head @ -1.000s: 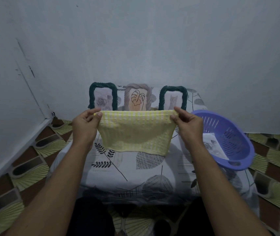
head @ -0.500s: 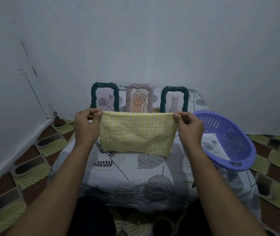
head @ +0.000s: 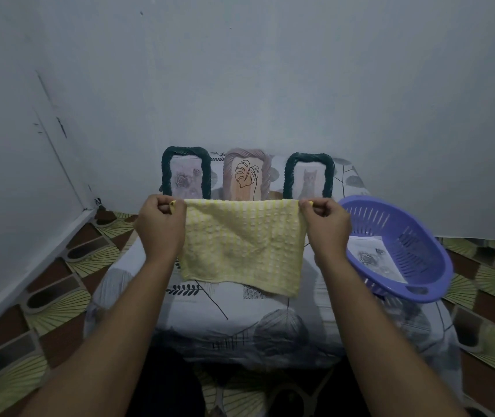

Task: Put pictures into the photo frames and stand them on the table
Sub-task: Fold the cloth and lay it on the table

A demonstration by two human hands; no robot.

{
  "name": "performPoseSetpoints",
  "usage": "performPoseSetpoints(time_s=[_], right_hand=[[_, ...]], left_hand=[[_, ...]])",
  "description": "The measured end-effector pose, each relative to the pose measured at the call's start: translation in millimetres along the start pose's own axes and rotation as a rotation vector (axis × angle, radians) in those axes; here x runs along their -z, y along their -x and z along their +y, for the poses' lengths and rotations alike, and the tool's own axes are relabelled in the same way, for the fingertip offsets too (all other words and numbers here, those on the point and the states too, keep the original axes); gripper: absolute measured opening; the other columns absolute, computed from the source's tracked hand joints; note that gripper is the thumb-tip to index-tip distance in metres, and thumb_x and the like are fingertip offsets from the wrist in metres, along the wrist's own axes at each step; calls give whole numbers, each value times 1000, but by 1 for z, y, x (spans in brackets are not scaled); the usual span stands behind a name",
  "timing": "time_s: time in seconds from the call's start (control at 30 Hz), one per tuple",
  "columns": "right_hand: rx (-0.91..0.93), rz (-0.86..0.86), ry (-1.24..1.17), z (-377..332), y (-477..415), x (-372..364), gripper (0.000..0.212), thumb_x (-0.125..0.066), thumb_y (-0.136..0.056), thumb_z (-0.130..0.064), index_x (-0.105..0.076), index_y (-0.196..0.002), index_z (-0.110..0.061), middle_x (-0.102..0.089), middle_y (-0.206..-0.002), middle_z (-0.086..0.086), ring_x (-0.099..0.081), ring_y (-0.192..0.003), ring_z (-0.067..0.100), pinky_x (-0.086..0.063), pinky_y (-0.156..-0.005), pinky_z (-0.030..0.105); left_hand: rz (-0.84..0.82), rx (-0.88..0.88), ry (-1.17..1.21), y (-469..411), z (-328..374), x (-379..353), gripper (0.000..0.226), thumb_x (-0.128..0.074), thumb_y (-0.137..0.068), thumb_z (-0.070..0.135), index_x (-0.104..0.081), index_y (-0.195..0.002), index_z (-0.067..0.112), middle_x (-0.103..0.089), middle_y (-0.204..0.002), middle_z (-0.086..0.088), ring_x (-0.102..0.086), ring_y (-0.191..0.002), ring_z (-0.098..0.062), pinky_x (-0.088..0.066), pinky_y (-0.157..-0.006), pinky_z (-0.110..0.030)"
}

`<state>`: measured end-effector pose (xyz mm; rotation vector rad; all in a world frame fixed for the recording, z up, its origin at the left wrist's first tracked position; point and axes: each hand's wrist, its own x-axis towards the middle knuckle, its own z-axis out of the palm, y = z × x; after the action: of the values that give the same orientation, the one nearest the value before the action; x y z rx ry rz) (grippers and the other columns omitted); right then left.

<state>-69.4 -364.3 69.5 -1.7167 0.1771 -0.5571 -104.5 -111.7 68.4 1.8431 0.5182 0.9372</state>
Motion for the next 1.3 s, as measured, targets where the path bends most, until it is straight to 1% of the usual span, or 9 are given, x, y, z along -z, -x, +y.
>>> performPoseSetpoints(time_s=[0.1, 0.3, 0.47, 0.57, 0.7, 0.87, 1.1, 1.2, 1.3], right_hand=[[-30, -72, -17, -8, 7, -11, 7, -74, -85, -27, -69, -80, -24, -71, -78, -5, -67, -74, 11, -60, -77, 42], [72, -246, -17, -21, 27, -35, 13, -77, -83, -31, -67, -75, -29, -67, -76, -7, -65, -76, 11, -60, -75, 41], [56, -262, -67, -24, 24, -39, 9, -78, -84, -30, -73, -82, -23, -70, -77, -6, -69, -78, 12, -61, -76, 45], [14, -288, -99, -23, 23, -42, 10, -79, -84, -30, -76, -85, -21, -74, -79, -2, -72, -80, 17, -62, -76, 47], [-35, -387, -232, -28, 30, -43, 9, -75, -88, -17, -78, -92, -9, -75, -85, 12, -74, -85, 29, -62, -77, 46], [-129, -468, -332, -35, 36, -42, 22, -58, -98, -14, -77, -97, -3, -74, -90, 18, -72, -82, 27, -60, -77, 34], [-149, -446, -364, -42, 36, -34, 37, -27, -107, -31, -63, -113, -24, -77, -82, 13, -73, -85, 21, -56, -71, 30], [-65, -375, -312, -38, 33, -30, 31, -34, -99, -33, -65, -105, -29, -75, -83, 4, -66, -77, 14, -47, -68, 30], [192, -482, -102, -28, 26, -24, 23, -53, -81, -24, -67, -94, -38, -67, -100, -8, -60, -93, 15, -49, -79, 36]], left_hand=[[-55, -75, -32, 4, 15, -4, 8, -68, -83, 20, -64, -81, 13, -55, -66, 9, -51, -61, -6, -41, -62, -25], [-249, -153, 24, 21, 41, -15, 12, -77, -83, 27, -69, -85, 18, -62, -74, 13, -57, -68, 2, -40, -58, -2], [-526, -126, 135, 18, 44, -11, 17, -83, -79, 25, -72, -92, 21, -71, -83, -1, -70, -79, -14, -60, -74, -26], [-631, -112, 176, 20, 45, -11, 18, -81, -82, 20, -72, -96, 18, -72, -89, -8, -72, -84, -21, -61, -80, -40], [-649, -80, 244, 25, 52, -13, 22, -78, -84, 13, -67, -103, 14, -72, -87, -14, -73, -85, -23, -61, -81, -41], [-633, -87, 257, 28, 54, -14, 15, -72, -89, 15, -69, -104, 11, -75, -89, -6, -73, -86, -15, -61, -81, -37], [-683, -126, 256, 27, 51, -7, 34, -77, -84, 10, -67, -117, 11, -73, -94, 2, -70, -87, -6, -56, -78, -20], [-687, -131, 244, 24, 49, -4, 29, -71, -89, 9, -66, -117, 15, -72, -92, 1, -70, -90, -12, -57, -82, -24], [-709, -128, 284, 21, 49, -2, 26, -62, -94, 5, -60, -114, 20, -65, -95, -2, -65, -89, -5, -54, -80, -18]])
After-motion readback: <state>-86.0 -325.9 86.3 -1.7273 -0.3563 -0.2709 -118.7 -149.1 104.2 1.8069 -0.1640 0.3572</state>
